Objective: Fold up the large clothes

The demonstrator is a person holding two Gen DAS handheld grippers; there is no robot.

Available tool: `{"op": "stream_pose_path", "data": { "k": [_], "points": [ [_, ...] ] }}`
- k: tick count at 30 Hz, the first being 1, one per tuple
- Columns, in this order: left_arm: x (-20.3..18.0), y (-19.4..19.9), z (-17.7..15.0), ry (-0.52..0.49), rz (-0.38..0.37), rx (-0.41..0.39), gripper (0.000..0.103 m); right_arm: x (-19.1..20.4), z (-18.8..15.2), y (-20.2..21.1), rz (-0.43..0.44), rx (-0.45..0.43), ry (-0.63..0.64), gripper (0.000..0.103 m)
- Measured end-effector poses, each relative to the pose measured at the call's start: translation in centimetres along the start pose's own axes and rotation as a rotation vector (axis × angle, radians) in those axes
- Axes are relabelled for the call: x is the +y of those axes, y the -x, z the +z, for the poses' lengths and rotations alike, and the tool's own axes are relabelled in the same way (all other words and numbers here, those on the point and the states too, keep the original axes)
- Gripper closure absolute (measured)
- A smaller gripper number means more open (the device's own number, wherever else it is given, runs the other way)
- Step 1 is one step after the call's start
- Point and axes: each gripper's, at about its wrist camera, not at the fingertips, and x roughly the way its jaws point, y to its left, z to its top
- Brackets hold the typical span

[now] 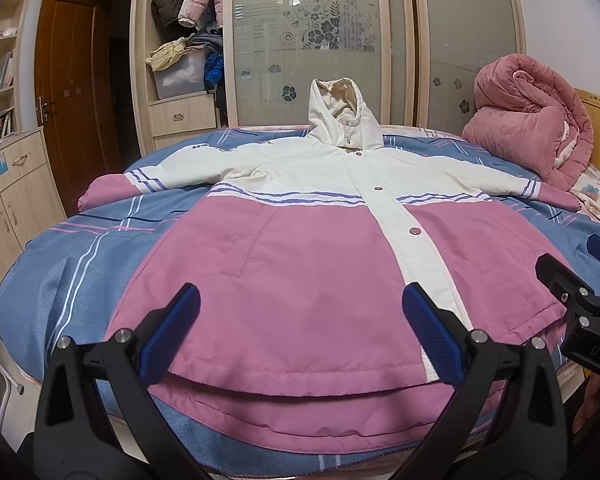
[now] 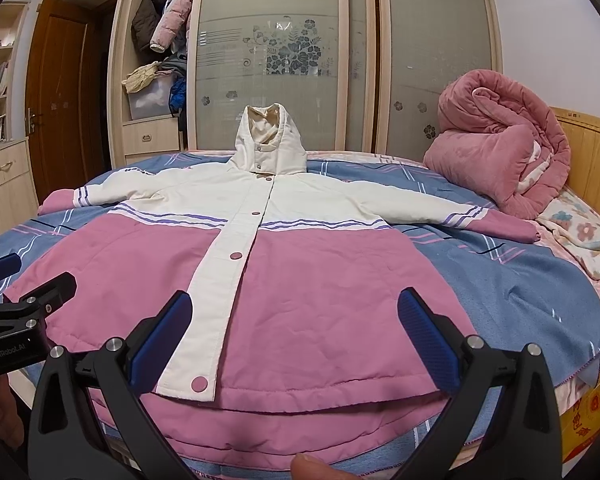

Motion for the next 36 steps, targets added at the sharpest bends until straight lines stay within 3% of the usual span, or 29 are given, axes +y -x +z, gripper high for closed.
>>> {"op": "stream_pose_path", "data": {
  "k": [36],
  "points": [
    [-0.6, 0.1, -0.2, -0.012, -0.008, -0.002, 0.002, -1.0, 0.2, 0.3, -0.023, 0.000, -0.002, 0.001]
  ]
}}
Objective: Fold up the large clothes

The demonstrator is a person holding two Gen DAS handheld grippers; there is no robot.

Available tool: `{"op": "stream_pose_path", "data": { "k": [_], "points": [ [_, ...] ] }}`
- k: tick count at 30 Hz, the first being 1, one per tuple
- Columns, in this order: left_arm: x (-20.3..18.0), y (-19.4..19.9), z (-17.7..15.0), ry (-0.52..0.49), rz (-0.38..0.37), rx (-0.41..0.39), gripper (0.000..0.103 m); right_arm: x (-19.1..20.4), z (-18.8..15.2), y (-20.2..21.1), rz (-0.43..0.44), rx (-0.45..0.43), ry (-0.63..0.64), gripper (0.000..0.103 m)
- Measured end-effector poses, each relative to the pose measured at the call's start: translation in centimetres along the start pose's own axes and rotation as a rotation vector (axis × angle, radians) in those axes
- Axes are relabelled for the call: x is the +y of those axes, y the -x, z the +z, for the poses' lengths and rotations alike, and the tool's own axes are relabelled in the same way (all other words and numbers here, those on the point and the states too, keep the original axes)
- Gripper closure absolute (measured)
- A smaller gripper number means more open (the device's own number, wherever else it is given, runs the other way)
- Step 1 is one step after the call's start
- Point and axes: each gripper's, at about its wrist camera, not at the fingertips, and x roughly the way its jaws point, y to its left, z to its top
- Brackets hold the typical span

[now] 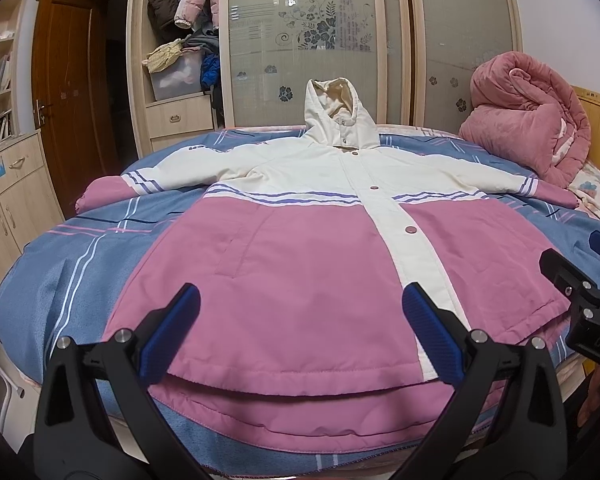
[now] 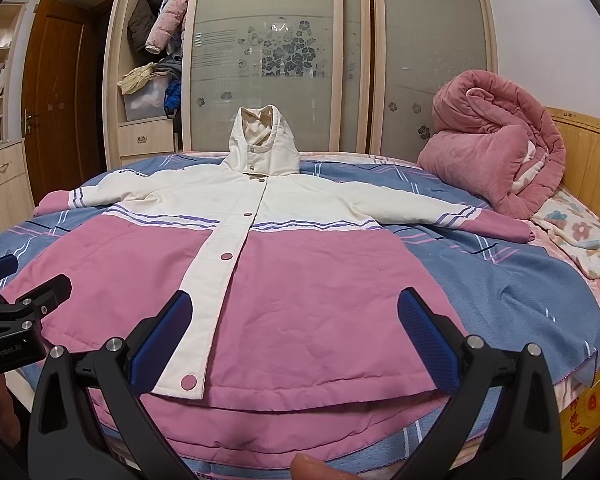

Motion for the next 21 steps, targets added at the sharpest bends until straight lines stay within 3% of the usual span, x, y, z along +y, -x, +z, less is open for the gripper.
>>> {"op": "stream_pose_path", "data": {
  "k": [21],
  "points": [
    [-0.05, -0.03, -0.04, -0.002, 0.000, 0.000, 0.002, -0.13, -0.12, -0.02, -0.002, 0.004, 0.002, 0.001]
  ]
}}
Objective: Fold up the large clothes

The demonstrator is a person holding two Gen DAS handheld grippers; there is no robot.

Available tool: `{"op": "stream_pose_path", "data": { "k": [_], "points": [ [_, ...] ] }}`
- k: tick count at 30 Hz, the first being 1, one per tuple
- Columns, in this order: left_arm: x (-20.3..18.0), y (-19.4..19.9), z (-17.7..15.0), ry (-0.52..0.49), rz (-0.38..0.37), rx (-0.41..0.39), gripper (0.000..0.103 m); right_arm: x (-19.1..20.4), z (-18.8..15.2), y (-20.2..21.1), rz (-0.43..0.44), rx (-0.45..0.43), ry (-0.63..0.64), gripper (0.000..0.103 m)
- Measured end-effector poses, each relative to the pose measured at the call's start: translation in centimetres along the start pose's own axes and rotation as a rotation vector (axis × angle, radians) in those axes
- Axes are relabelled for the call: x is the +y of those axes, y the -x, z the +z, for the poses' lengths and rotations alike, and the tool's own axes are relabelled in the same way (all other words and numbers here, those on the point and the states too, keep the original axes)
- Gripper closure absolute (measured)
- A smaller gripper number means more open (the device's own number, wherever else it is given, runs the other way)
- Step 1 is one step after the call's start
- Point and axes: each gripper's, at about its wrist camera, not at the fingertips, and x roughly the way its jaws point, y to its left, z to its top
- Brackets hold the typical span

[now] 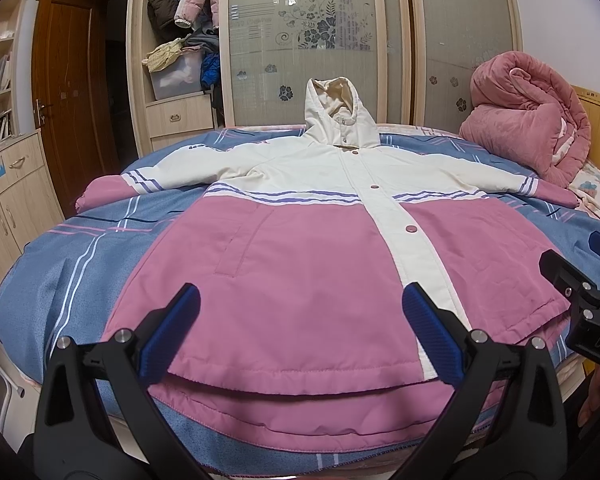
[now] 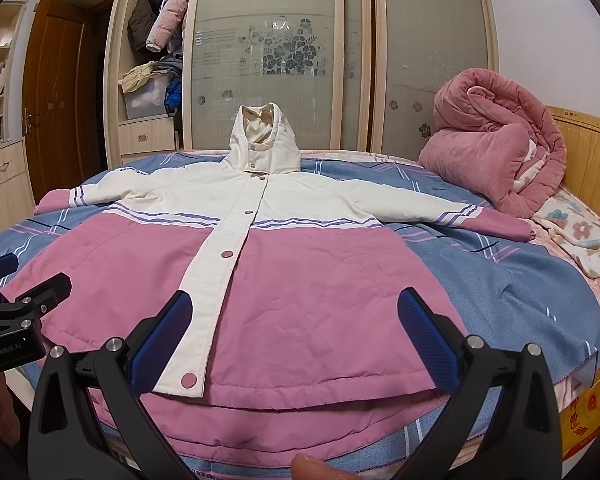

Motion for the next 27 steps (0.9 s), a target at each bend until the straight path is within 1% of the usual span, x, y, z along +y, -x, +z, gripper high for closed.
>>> {"op": "stream_pose_path", "data": {
  "k": [15, 18, 19, 21, 23, 25, 27],
  "points": [
    [-0.1, -0.1, -0.3, -0.005, 0.001, 0.007, 0.002, 0.2, -0.2, -0.1, -0.001, 0.005, 0.002, 0.001],
    [-0.1, 0.1, -0.3, -0.004, 0.022, -0.019, 0.002, 0.2, -0.2, -0.2, 0.031, 0.004, 0.009, 0.001],
    [-0.2, 0.3, -0.4, -0.004, 0.025, -0.034, 0.002, 0.1, -0.2, -0.1, 0.046, -0.007, 0.012, 0.001],
    [-0.2, 0.7, -0.5, -0.018, 0.005, -0.061, 0.002, -0.1, -0.1, 0.4, 0.054, -0.036, 0.009, 0.001],
    [-0.1, 1.0, -0.4, -0.033, -0.009, -0.082, 0.002, -0.8, 0.1, 1.4, 0.060, -0.102, -0.011, 0.001],
    [0.3, 1.2, -0.3, -0.037, -0.020, -0.083, 0.002, -1.4, 0.3, 2.2, 0.074, -0.154, -0.026, 0.001],
    [1.1, 1.3, -0.5, -0.029, -0.019, -0.077, 0.002, -1.9, 0.5, 2.5, 0.111, -0.165, -0.036, 0.001]
  ]
}}
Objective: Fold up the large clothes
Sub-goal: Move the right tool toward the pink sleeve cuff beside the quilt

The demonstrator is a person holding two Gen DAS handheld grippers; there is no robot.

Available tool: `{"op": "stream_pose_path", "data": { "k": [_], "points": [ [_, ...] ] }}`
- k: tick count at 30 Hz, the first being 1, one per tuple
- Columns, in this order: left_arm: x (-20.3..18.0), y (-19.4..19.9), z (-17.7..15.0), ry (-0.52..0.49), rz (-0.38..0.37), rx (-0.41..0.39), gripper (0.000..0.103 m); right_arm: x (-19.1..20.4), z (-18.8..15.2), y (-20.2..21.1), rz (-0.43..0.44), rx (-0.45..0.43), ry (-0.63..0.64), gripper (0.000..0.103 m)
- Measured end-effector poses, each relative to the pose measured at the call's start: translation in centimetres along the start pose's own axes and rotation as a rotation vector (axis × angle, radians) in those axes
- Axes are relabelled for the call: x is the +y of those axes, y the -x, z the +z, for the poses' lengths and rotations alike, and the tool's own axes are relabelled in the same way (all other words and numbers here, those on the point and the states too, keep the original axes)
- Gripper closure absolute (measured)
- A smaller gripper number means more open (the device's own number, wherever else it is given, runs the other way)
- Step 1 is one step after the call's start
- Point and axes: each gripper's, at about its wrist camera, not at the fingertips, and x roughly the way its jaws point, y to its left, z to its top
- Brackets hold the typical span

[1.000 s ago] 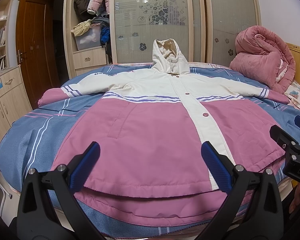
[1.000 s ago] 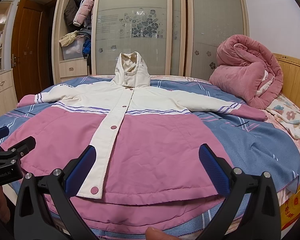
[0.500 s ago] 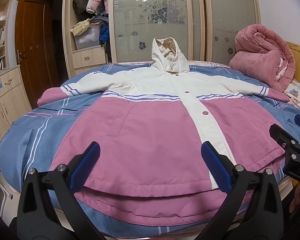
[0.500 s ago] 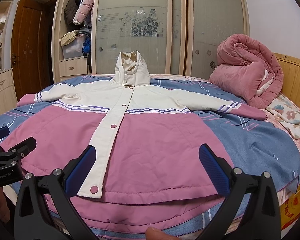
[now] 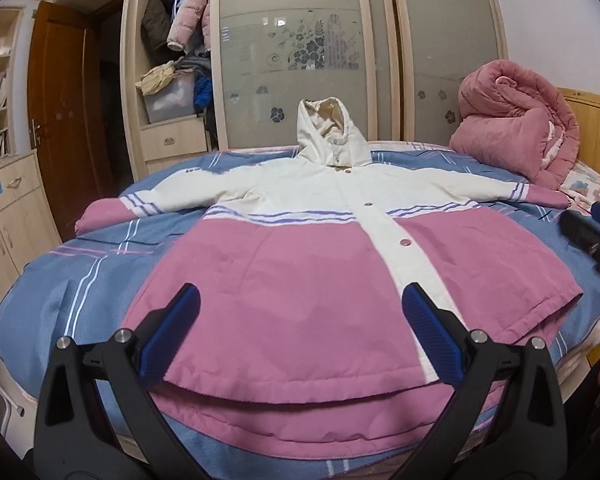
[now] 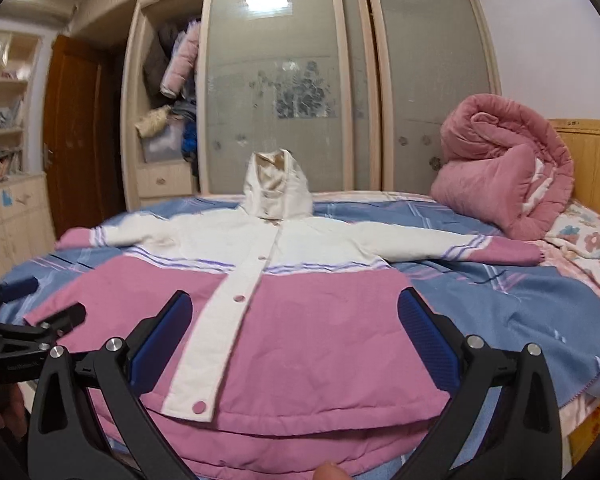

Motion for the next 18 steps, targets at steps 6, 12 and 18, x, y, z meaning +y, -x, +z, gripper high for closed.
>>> {"op": "stream_pose_path", "data": {
  "k": [6, 12, 18],
  "points": [
    [2.0, 1.6, -0.1, -0.007, -0.049, -0.151, 0.002, -1.1, 0.2, -0.6, 0.124, 0.067, -0.061, 0.001],
    [2.4, 2.5, 1.5, -0.001, -0.063, -0.261, 0.002, -2.8, 0.2, 0.3, 0.227, -0.015, -0.162, 0.001],
    [0.2, 2.5, 6.1, -0.144, -0.170, -0.364, 0.002, -4.1, 0.2, 0.7, 0.183, -0.076, -0.185, 0.001]
  ]
}}
